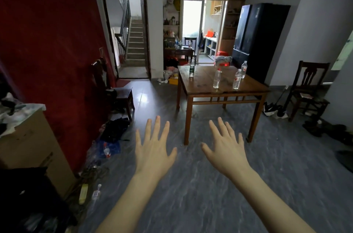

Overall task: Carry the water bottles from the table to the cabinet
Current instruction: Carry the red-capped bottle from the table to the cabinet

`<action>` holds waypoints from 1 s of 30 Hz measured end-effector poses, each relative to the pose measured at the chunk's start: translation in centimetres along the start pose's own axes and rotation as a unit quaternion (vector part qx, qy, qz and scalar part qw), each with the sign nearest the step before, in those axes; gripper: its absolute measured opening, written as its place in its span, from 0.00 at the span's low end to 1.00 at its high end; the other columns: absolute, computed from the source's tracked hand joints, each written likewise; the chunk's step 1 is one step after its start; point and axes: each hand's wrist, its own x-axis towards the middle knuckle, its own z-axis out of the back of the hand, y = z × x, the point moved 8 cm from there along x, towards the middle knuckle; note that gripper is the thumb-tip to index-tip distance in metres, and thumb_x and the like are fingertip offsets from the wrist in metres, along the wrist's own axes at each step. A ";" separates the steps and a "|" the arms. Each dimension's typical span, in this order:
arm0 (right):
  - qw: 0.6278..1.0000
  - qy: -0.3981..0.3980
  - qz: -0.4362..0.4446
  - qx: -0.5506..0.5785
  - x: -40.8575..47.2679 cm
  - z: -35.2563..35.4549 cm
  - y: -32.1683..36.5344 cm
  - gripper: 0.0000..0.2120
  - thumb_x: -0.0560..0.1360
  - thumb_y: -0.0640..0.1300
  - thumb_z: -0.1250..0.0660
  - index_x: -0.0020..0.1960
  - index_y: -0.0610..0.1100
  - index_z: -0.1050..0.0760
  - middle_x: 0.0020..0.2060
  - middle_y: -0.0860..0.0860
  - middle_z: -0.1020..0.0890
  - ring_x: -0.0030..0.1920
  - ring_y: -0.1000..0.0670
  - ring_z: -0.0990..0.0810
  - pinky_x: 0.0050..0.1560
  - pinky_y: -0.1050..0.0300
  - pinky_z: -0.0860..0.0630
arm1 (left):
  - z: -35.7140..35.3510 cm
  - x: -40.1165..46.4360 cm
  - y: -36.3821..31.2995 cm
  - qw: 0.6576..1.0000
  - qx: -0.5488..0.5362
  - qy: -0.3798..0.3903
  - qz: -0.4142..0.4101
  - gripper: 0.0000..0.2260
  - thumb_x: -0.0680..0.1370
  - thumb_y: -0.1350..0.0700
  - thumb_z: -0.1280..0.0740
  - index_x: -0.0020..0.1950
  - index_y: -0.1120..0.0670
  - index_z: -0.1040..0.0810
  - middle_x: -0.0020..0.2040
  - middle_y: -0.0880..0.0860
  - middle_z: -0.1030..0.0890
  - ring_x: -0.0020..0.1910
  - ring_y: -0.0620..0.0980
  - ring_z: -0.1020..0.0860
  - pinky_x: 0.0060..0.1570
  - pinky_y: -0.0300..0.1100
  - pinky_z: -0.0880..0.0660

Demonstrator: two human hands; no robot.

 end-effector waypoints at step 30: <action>1.000 0.017 -0.021 -0.012 43.1 -5.7 -16.5 0.36 0.79 0.63 0.44 0.81 0.53 0.54 0.81 0.51 0.57 0.80 0.48 0.58 0.77 0.37 0.55 | -11.3 44.8 -13.8 0.998 -0.021 0.028 -0.052 0.36 0.82 0.36 0.46 0.83 0.45 0.61 0.83 0.52 0.65 0.82 0.54 0.65 0.78 0.60 0.62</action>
